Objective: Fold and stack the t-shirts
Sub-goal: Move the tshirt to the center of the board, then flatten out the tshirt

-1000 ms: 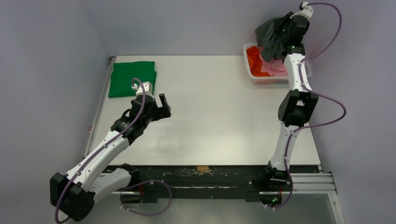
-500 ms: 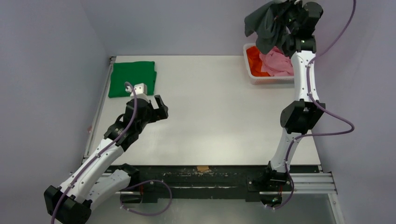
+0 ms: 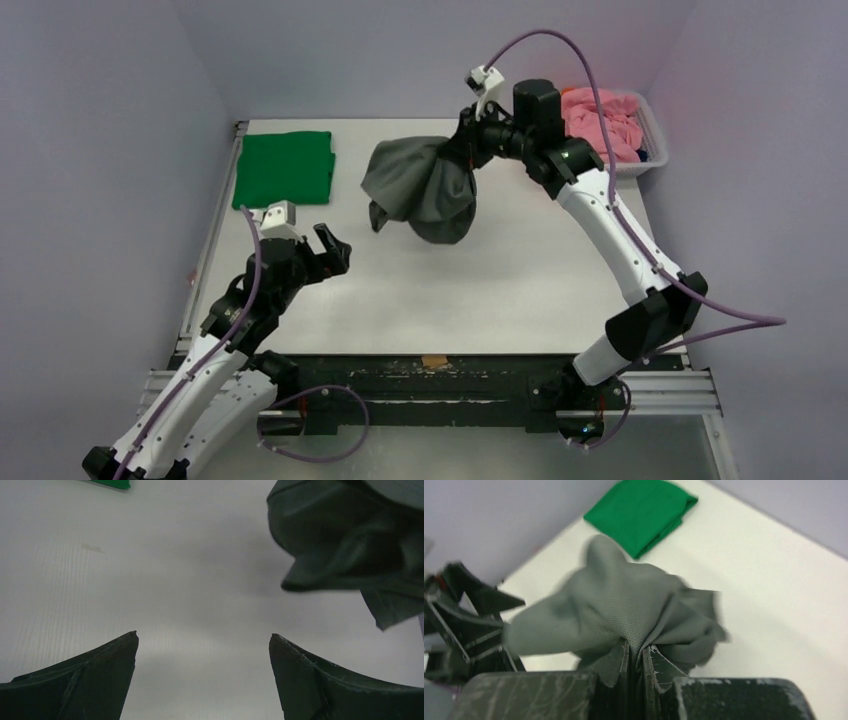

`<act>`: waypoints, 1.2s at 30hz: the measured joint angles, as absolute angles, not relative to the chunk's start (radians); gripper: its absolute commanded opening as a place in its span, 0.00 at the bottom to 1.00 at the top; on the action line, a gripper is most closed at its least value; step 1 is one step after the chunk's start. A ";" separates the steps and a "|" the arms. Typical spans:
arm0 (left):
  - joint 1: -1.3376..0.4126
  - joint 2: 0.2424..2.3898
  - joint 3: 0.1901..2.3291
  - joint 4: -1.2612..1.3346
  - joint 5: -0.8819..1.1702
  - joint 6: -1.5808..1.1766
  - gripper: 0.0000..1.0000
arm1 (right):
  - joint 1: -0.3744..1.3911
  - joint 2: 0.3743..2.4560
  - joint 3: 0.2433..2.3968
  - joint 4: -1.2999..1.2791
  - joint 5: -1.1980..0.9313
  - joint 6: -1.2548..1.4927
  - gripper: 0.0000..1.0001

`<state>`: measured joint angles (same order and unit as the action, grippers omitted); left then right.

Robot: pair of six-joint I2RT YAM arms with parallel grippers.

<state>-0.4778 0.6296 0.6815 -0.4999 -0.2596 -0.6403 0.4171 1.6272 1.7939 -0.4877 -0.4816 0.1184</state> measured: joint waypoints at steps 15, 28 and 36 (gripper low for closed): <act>-0.478 0.620 0.585 -0.593 -0.167 -0.727 1.00 | 0.413 1.328 0.939 -0.391 0.073 0.299 0.80; -0.478 0.905 0.469 -0.440 -0.007 -0.767 0.93 | 0.770 1.238 0.802 -0.374 0.138 0.400 0.69; -0.465 1.150 0.512 -0.318 -0.019 -0.768 0.70 | 0.817 1.371 0.756 -0.388 0.218 0.476 0.66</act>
<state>-0.4648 1.1503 0.5121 -0.3183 -0.0185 -0.7677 0.8169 1.3708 0.7559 -0.3882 0.2180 0.4755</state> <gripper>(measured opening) 0.818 0.675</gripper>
